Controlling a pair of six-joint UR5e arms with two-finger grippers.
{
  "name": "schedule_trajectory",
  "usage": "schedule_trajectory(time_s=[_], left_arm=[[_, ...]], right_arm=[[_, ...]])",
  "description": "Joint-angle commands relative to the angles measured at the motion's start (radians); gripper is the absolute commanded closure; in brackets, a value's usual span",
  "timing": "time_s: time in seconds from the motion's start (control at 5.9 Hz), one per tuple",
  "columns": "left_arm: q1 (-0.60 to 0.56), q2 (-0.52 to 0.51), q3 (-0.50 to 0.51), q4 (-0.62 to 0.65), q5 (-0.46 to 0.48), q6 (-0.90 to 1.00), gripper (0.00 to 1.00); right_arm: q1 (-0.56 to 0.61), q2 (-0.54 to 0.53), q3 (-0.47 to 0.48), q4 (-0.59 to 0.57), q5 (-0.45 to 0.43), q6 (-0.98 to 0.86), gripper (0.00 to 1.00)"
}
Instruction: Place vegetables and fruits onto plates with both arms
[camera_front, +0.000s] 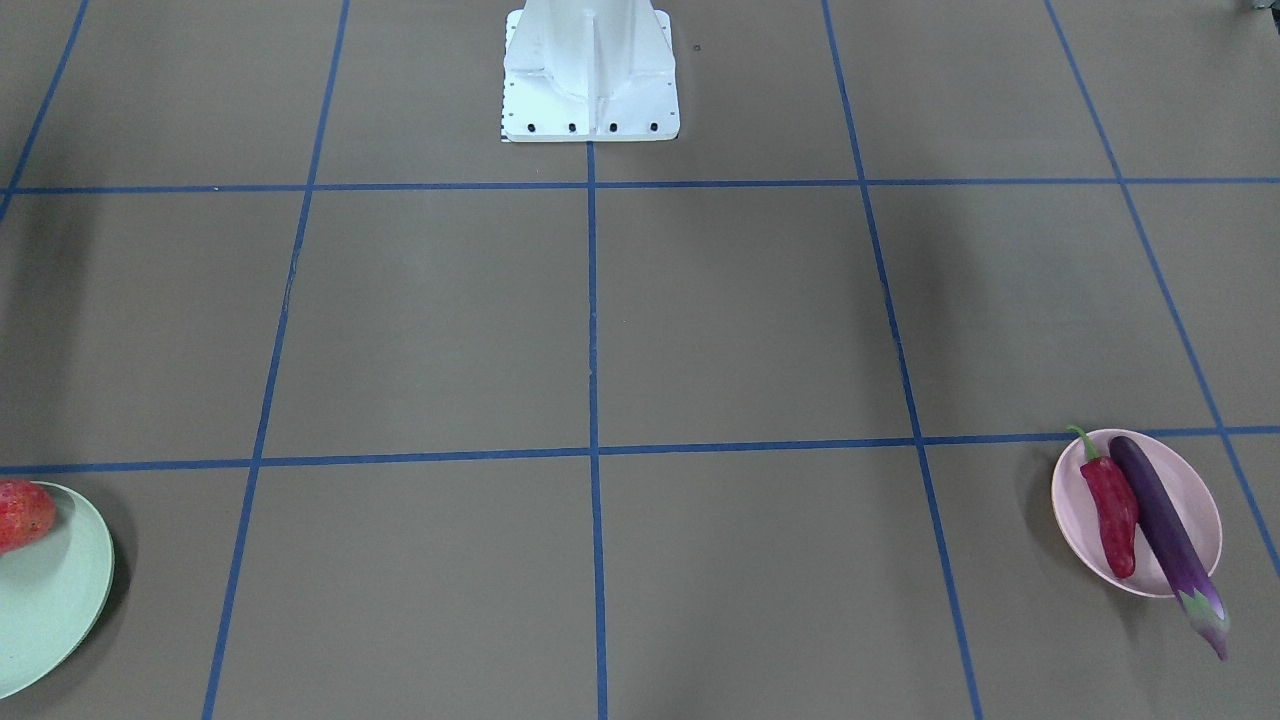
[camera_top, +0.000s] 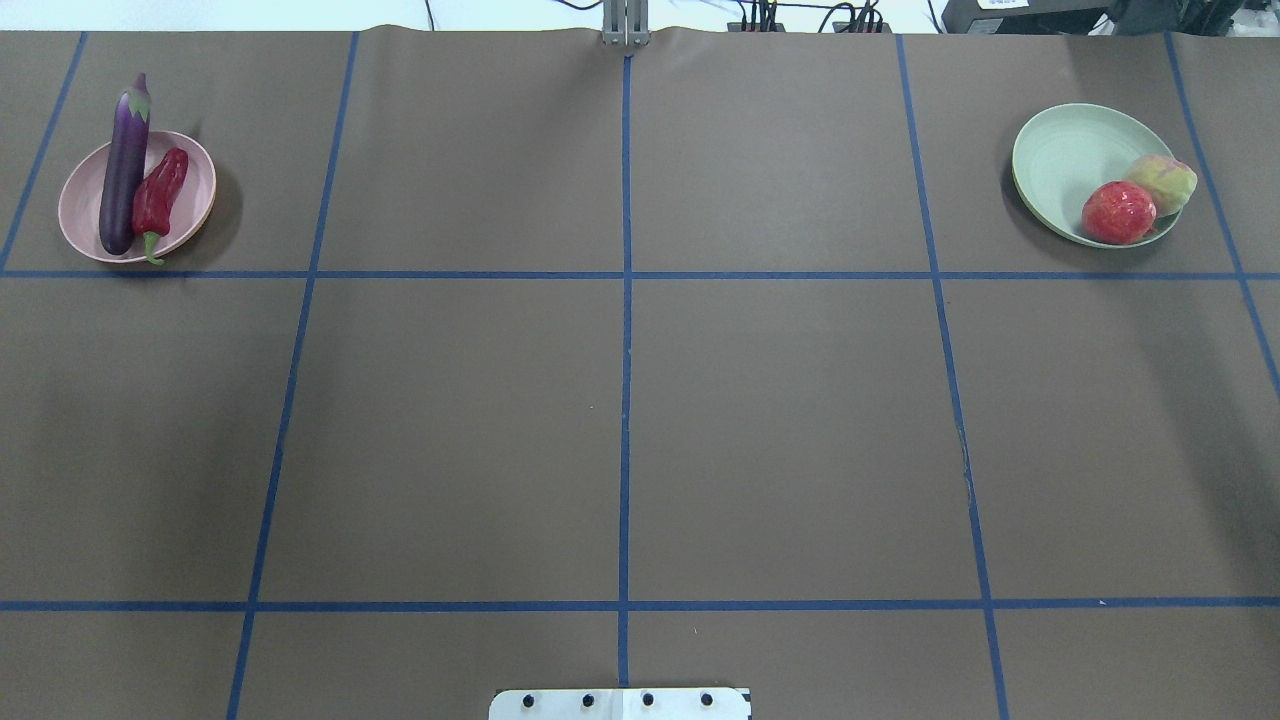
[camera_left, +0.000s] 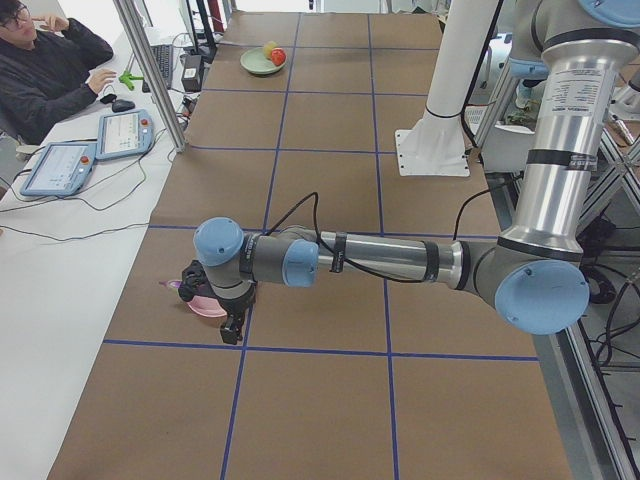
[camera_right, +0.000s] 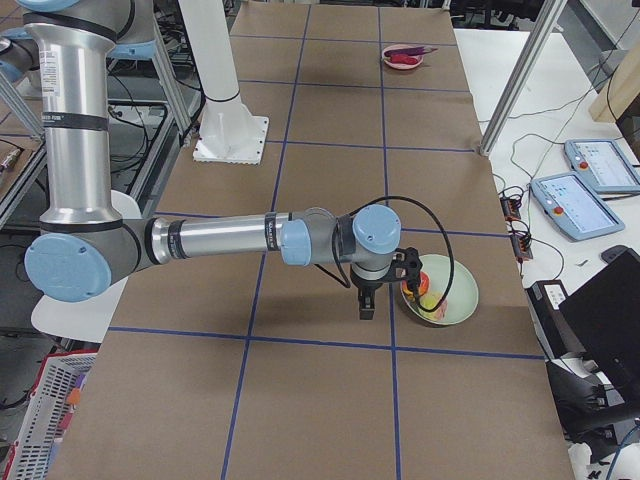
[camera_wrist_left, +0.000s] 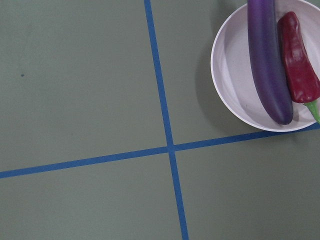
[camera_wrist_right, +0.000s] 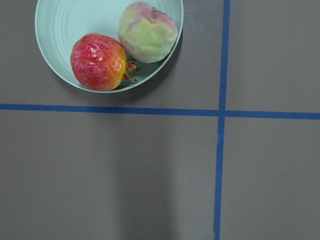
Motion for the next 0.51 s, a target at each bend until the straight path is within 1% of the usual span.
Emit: schedule_trajectory(time_s=[0.0,0.17,0.34], left_arm=[[-0.021,0.053,-0.032,0.0,0.027,0.045,0.0],[-0.019,0.096,-0.078,-0.001,0.095,0.043,0.0],[-0.021,0.114,-0.103,0.0,0.098,0.043,0.0]], right_arm=[[0.009,-0.036,0.001,0.002,-0.01,-0.006,0.0],[0.011,-0.04,0.003,0.001,-0.013,-0.003,0.0],[0.011,-0.044,-0.002,0.001,-0.011,-0.001,0.0]])
